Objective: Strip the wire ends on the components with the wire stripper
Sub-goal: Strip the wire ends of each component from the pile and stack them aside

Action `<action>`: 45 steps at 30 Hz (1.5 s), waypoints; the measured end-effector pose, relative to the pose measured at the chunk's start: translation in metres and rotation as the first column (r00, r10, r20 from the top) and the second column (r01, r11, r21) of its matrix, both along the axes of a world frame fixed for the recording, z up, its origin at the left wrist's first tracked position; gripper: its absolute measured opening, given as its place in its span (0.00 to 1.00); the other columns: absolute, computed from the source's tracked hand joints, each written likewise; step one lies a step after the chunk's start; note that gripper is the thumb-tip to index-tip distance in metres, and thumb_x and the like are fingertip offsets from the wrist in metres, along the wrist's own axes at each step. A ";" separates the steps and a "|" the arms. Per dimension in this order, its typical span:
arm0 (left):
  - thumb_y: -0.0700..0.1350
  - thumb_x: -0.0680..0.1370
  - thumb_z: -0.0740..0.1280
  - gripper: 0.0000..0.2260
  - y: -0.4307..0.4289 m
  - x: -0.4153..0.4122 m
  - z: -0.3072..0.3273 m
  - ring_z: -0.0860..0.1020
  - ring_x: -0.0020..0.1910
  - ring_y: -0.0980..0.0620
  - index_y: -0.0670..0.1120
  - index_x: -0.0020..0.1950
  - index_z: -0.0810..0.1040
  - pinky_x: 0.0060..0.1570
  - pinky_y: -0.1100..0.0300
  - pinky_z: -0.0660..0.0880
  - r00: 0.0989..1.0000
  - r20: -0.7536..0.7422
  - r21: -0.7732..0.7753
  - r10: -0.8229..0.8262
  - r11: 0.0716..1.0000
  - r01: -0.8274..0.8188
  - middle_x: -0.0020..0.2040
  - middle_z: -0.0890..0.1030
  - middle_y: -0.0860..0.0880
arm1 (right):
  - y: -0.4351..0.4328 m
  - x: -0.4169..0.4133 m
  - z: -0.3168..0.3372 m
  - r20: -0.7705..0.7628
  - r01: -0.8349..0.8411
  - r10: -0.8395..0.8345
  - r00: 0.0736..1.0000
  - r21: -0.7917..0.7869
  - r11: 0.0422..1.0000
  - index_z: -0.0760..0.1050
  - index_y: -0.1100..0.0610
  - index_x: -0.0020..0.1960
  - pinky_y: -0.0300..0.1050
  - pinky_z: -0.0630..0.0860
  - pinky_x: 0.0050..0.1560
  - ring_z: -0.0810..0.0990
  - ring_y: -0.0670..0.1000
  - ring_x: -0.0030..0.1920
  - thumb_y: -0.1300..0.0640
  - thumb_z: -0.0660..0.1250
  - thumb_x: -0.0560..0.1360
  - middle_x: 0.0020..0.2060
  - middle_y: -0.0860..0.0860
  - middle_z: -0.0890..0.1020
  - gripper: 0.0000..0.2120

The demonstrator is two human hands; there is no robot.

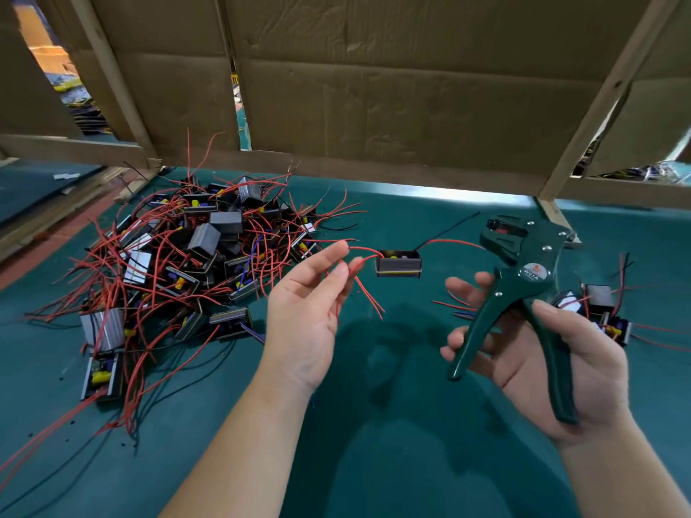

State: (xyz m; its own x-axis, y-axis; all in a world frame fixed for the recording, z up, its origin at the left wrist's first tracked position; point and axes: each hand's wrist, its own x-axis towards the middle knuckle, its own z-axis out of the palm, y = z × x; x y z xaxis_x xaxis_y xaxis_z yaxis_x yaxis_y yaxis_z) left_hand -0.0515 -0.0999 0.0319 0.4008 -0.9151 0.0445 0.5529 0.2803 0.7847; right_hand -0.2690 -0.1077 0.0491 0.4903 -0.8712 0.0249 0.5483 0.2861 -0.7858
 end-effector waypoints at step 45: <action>0.42 0.74 0.73 0.09 0.010 -0.015 -0.009 0.77 0.37 0.63 0.54 0.37 0.77 0.43 0.69 0.72 0.568 0.800 0.087 -0.195 0.974 0.211 0.34 0.80 0.61 | 0.005 0.018 -0.002 0.210 -0.287 0.274 0.938 0.033 0.957 0.59 0.66 0.75 0.67 0.75 0.51 0.79 0.69 0.47 0.57 0.73 0.70 0.57 0.67 0.76 0.39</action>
State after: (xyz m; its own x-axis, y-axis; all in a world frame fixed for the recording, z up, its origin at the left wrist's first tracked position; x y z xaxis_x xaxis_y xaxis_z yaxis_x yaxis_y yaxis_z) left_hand -0.0664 -0.0899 0.0233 -0.0010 -0.9636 0.2675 -0.2515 0.2591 0.9325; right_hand -0.2505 -0.1031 0.0473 0.7053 -0.7020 0.0985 0.5836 0.4961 -0.6429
